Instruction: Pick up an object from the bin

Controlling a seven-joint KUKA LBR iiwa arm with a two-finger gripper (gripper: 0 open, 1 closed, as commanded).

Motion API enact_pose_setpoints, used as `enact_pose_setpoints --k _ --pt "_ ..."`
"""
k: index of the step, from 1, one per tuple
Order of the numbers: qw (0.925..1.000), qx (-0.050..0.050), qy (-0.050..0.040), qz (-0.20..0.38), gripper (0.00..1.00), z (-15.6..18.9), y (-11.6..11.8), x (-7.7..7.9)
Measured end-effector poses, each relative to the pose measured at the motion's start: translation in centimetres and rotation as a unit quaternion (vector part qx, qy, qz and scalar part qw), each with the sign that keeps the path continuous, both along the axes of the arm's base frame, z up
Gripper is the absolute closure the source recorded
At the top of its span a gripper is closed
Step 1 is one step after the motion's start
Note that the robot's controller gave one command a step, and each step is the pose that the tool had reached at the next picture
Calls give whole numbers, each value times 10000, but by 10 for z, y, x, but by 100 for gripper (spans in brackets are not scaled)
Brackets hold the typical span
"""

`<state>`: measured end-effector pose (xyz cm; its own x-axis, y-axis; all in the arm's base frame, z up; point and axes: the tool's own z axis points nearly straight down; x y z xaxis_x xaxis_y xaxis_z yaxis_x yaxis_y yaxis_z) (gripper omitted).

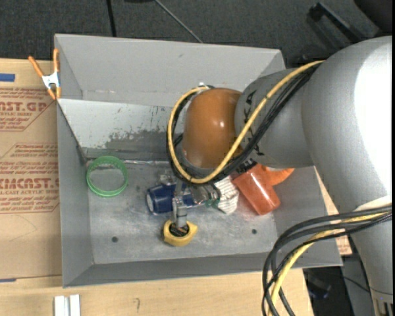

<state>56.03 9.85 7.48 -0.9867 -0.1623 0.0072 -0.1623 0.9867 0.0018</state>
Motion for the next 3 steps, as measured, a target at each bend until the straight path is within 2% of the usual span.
enact_pose_setpoints --k 1,3 --pt "9999 48 -116 82 100 3 -51 -15" --pt "9999 47 -111 92 100 6 -52 -16"
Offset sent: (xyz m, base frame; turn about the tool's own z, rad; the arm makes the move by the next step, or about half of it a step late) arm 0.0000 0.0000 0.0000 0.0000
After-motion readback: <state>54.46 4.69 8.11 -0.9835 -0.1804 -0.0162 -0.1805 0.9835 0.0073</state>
